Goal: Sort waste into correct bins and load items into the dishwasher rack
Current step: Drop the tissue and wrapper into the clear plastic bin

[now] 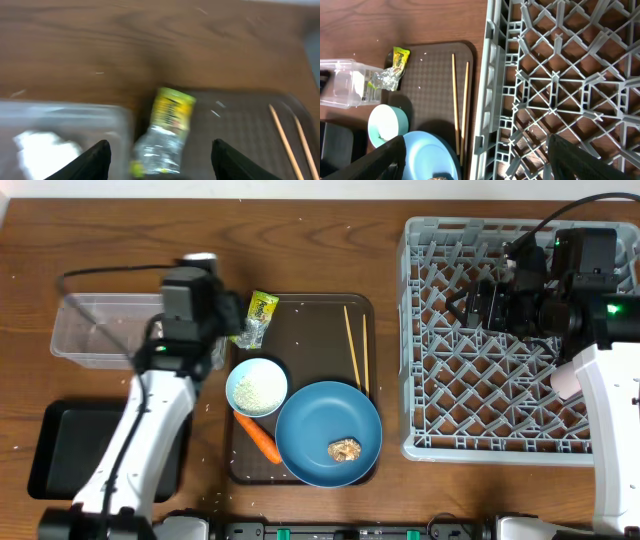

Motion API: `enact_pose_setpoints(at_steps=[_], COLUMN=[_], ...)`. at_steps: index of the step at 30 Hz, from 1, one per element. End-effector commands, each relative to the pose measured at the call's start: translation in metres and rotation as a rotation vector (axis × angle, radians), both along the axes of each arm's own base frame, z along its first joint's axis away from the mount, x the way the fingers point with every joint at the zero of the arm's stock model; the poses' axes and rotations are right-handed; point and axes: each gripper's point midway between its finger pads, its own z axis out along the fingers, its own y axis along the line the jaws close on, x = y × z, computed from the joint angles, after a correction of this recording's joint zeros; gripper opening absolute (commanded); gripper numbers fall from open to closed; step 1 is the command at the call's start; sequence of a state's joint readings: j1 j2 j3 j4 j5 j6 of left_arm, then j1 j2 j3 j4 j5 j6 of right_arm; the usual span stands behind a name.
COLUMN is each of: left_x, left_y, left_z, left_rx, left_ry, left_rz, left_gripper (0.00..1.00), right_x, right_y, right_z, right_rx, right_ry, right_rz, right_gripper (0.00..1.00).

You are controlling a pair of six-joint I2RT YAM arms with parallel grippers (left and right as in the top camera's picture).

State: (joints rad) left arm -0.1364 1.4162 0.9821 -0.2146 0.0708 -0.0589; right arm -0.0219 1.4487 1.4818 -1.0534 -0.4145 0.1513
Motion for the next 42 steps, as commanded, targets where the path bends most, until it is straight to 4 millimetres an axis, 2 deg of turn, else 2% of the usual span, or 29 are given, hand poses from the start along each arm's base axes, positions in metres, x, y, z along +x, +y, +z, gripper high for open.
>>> enact_pose_setpoints(at_steps=[1, 4, 8, 14, 20, 21, 23, 25, 27, 28, 31, 33, 38, 40, 42], left_x=[0.004, 0.017, 0.029, 0.039, 0.036, 0.036, 0.036, 0.036, 0.037, 0.038, 0.039, 0.038, 0.026, 0.016, 0.006], left_y=[-0.040, -0.042, -0.044, -0.036, -0.033, -0.033, -0.033, -0.033, -0.035, -0.035, -0.038, -0.048, -0.062, -0.059, -0.049], left_z=[-0.034, -0.069, -0.106, -0.131, -0.156, -0.159, -0.164, -0.164, -0.160, -0.158, -0.143, -0.126, -0.057, -0.025, 0.001], left_rx=[0.109, 0.165, 0.173, 0.218, 0.232, 0.232, 0.233, 0.228, 0.211, 0.202, 0.169, 0.127, 0.022, 0.008, 0.029], left_ry=[0.050, 0.088, 0.120, 0.129, 0.176, 0.180, 0.185, 0.186, 0.180, 0.175, 0.150, 0.127, 0.039, -0.001, -0.037], left_rz=[-0.248, -0.231, -0.230, -0.191, -0.187, -0.187, -0.188, -0.184, -0.170, -0.162, -0.139, -0.169, -0.197, -0.187, -0.154], left_gripper=[0.65, 0.65, 0.65, 0.65, 0.64, 0.63, 0.52, 0.32, 0.12, 0.06, 0.06, 0.06, 0.06, 0.06, 0.06], right_x=[-0.001, -0.001, -0.002, -0.005, -0.006, -0.006, -0.006, -0.006, -0.006, -0.006, -0.006, -0.007, -0.007, -0.007, -0.007], right_y=[0.004, 0.004, 0.004, 0.004, 0.004, 0.004, 0.004, 0.004, 0.004, 0.004, 0.004, 0.004, 0.004, 0.004, 0.004], right_z=[0.000, 0.000, -0.001, -0.002, -0.003, -0.003, -0.003, -0.003, -0.003, -0.003, -0.003, -0.004, -0.004, -0.004, -0.004], right_rx=[-0.001, -0.001, -0.001, -0.001, 0.000, 0.004, 0.006, 0.006, 0.006, 0.007, 0.006, 0.007, 0.007, 0.007, 0.007], right_ry=[-0.003, -0.001, 0.006, 0.019, 0.024, 0.027, 0.029, 0.030, 0.029, 0.030, 0.032, 0.034, 0.038, 0.038, 0.036], right_rz=[0.019, 0.019, 0.019, 0.019, 0.018, 0.013, 0.008, 0.008, 0.008, 0.007, 0.007, 0.008, 0.008, 0.007, 0.008], right_gripper=[0.84, 0.84, 0.84, 0.84, 0.84, 0.84, 0.83, 0.84, 0.84, 0.84, 0.83, 0.83, 0.83, 0.82, 0.83])
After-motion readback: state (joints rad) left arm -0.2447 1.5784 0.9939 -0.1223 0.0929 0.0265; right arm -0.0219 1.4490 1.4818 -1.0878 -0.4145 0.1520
